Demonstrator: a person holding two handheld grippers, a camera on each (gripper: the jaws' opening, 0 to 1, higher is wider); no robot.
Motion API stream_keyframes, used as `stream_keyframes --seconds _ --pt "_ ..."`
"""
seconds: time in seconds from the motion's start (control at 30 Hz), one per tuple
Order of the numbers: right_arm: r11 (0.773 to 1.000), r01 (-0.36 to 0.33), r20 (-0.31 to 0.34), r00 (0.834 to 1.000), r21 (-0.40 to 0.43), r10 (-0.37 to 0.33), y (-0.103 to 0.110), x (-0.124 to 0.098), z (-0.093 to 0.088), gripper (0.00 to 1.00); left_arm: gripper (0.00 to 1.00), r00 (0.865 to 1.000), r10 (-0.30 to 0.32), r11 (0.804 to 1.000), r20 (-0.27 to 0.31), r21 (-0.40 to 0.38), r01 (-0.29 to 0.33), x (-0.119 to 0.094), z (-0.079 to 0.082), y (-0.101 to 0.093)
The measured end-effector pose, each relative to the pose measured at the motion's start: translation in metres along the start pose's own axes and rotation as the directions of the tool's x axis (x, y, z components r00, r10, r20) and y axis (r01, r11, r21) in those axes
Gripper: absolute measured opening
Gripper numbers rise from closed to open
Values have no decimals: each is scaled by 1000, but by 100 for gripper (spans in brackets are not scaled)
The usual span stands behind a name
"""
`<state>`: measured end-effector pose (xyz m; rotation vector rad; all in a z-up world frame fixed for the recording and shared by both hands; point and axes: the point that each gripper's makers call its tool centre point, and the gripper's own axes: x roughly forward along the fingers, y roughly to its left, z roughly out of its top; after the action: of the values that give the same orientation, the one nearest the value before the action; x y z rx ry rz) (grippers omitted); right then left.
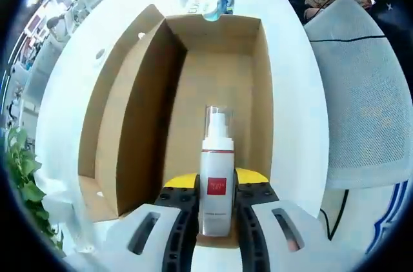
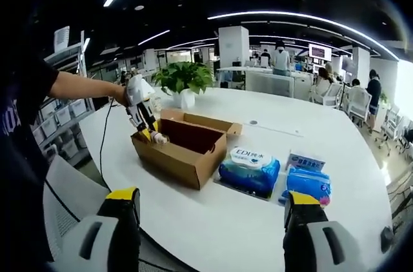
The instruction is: Operate the shoe box by opening the lid, removing the specified soft item, and placing it in the target area until the item is outside and the box remains undamaged.
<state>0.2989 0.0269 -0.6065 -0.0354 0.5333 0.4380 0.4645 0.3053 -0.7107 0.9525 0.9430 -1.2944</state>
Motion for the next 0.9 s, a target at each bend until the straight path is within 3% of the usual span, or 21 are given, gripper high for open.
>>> stream_keyframes --seconds 0.9 --pt "989 -128 49 991 66 125 32 22 15 83 18 990 18 999 140 37 -24 -36 45 -29"
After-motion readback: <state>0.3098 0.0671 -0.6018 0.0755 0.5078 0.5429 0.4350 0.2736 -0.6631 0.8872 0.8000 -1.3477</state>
